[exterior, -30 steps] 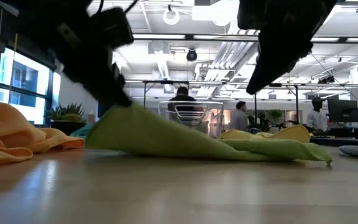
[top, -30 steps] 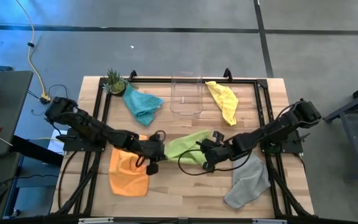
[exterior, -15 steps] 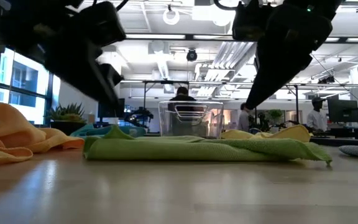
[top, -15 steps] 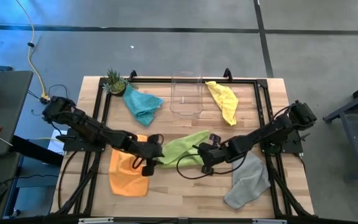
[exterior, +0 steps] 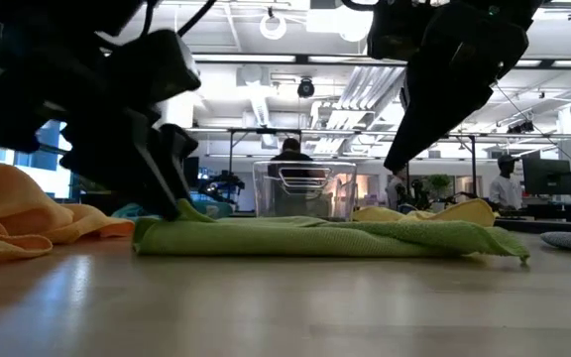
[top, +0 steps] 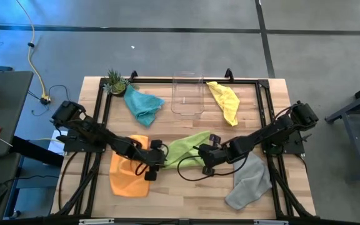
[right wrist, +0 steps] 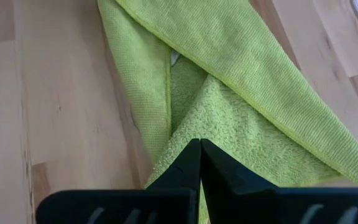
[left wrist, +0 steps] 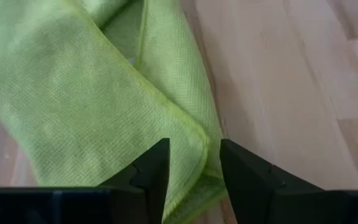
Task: Fold microfiber towels
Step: Fold the green microfiber cloth
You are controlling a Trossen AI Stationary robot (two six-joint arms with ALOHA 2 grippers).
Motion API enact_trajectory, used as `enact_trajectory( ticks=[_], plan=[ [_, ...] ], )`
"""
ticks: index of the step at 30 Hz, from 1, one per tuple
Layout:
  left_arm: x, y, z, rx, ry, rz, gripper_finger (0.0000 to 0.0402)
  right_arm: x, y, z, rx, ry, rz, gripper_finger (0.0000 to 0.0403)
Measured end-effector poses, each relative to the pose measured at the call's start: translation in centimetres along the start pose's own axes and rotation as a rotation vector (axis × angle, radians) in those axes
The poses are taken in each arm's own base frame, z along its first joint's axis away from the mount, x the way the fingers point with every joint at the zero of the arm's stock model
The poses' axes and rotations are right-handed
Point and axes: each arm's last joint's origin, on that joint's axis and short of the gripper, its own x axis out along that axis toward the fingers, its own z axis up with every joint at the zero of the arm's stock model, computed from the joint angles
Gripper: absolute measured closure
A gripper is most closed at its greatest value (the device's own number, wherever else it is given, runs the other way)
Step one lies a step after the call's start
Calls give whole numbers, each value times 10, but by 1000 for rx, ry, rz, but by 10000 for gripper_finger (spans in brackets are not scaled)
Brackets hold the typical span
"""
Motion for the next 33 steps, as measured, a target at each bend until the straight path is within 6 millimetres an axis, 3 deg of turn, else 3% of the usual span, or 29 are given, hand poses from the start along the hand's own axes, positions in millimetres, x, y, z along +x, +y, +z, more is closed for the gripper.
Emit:
enact_trajectory(
  ticks=[9,18,23,33],
  plan=[
    [-1,3,5,3,-47,28,393,0,0,-1,-6,6,-4,403],
    [-29,34,24,-218,-141,177,399,0,-1,-2,-10,23,-13,403],
    [-32,62,16,-382,-99,390,400,0,-2,-3,11,24,-30,403],
    [-27,99,-14,-629,-202,507,401,1,-10,-5,59,46,-108,403]
  ],
)
